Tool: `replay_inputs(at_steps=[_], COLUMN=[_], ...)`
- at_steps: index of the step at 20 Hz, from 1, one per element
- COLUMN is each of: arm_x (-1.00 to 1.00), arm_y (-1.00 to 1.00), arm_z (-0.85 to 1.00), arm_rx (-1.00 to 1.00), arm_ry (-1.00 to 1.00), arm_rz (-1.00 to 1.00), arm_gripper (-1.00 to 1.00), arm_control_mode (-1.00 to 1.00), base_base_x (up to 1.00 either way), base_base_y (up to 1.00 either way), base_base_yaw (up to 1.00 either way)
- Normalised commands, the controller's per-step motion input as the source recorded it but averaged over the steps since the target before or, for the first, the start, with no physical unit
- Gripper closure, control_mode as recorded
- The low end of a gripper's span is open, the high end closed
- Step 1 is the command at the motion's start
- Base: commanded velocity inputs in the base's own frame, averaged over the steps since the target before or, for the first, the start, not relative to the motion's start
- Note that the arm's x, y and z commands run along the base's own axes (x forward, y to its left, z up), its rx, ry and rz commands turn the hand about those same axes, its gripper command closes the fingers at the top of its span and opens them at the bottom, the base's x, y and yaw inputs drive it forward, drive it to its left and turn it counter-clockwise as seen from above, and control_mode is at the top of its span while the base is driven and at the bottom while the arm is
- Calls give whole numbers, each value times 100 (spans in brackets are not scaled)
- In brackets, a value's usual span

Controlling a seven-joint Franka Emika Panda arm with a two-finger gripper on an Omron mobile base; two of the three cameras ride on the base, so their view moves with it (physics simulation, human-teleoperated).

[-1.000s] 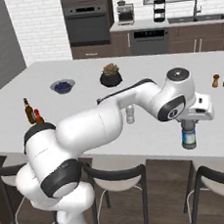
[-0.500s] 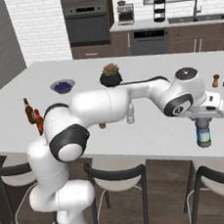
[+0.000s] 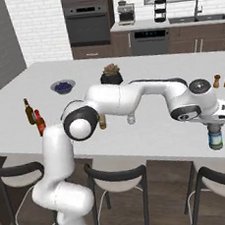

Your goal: Move the plastic bottles in the middle to the plastics group, and the glass bottles in the middle to the glass group.

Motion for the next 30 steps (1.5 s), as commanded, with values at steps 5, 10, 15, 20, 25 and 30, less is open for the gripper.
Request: replay_inputs(at_steps=[5, 10, 15, 20, 25, 30], arm_x=[34, 33, 28, 39, 13, 4], arm_y=[-52, -25, 3, 0, -1, 0], arm_z=[6, 1, -17, -19, -42, -47], arm_rx=[4, 12, 2, -4, -8, -15], arm_ry=[0, -5, -7, -9, -1, 0], arm_rz=[0, 0, 0, -2, -2, -4], arm_gripper=[100, 100, 100, 100, 100, 100], arm_control_mode=[-100, -100, -100, -100, -100, -100], base_base_x=[0, 0, 0, 0, 0, 0], base_base_y=[0, 0, 0, 0, 0, 0], base_base_yaw=[0, 0, 0, 0, 0, 0])
